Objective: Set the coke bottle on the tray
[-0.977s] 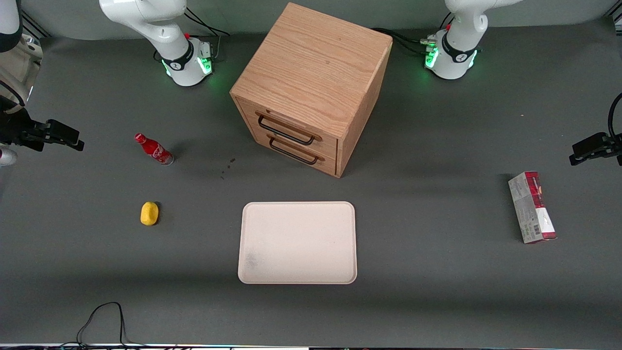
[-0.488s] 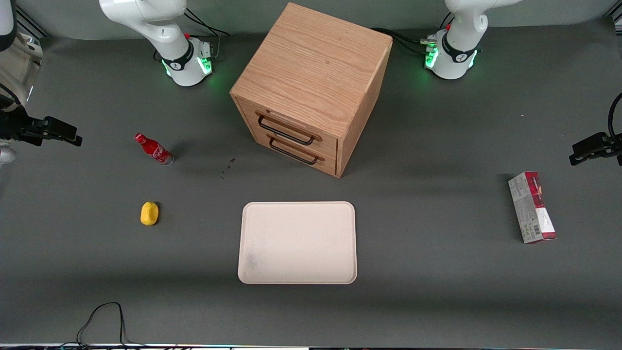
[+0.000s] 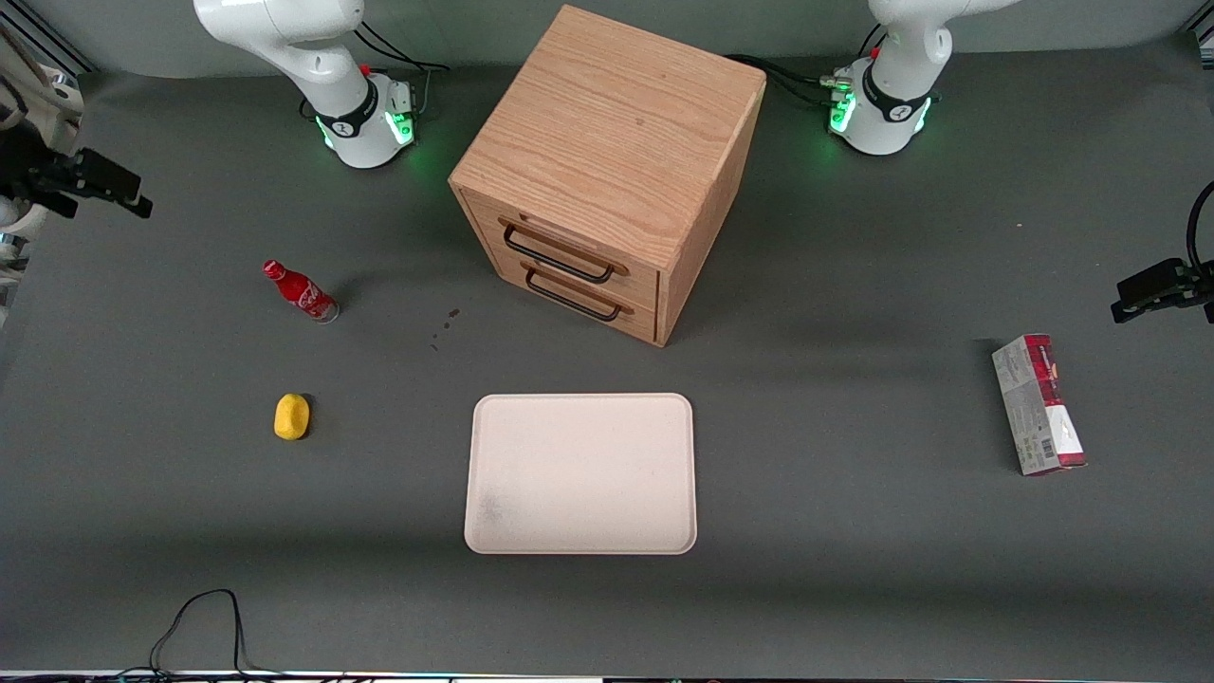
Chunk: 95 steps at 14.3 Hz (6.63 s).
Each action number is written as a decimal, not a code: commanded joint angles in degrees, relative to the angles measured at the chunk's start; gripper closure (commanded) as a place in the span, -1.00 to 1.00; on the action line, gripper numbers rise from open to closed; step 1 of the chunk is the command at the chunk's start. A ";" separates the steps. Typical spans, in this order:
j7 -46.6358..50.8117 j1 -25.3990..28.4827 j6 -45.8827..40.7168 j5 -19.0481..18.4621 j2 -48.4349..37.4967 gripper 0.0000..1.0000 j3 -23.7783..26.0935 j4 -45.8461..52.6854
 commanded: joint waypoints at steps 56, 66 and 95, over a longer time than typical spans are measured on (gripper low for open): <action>-2.17 5.40 2.29 -1.60 6.18 1.00 -3.49 -0.13; -7.00 5.40 -18.21 5.75 26.89 1.00 -3.40 40.99; -0.06 19.99 10.32 4.55 68.32 1.00 5.56 65.23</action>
